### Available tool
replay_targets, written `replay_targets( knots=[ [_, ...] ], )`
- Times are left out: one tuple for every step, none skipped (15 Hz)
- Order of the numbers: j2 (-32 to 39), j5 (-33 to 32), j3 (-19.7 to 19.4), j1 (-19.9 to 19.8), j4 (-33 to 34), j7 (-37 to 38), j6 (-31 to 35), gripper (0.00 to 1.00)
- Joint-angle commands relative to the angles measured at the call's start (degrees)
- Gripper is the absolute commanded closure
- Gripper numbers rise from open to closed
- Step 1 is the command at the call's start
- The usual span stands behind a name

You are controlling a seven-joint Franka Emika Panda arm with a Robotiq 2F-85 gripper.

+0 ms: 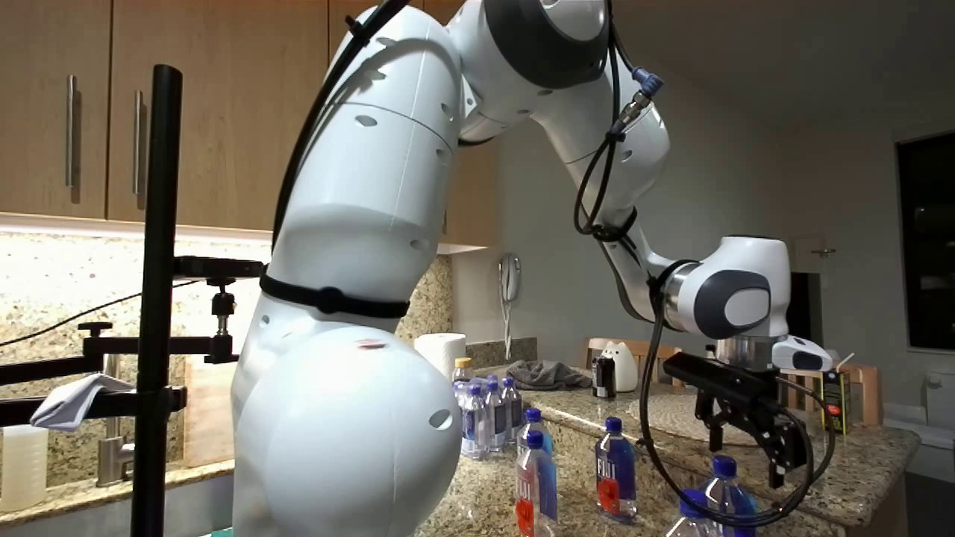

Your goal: Arrange the bottles on the counter in a straight line

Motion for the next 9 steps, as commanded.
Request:
replay_targets(
  knots=[
    [1.08,4.80,1.80,-1.58,0.41,-3.60,0.15,0.04],
    [1.28,5.65,2.08,-1.63,0.47,-3.89,-0.06,0.20],
    [1.40,6.18,2.26,-1.58,0.47,-3.96,-0.24,0.28],
    [1.49,6.12,2.30,-1.45,0.46,-3.65,-0.55,0.31],
    [1.60,6.05,2.34,-1.42,0.51,-3.36,-1.07,0.36],
    [1.66,5.82,2.33,-1.39,0.53,-3.16,-1.38,0.45],
    [1.63,5.44,2.25,-1.35,0.51,-2.94,-1.55,0.51],
    [1.53,5.01,2.08,-1.29,0.52,-2.64,-1.70,0.58],
    [1.39,4.60,1.93,-1.22,0.53,-2.36,-1.99,0.64]
  ],
)
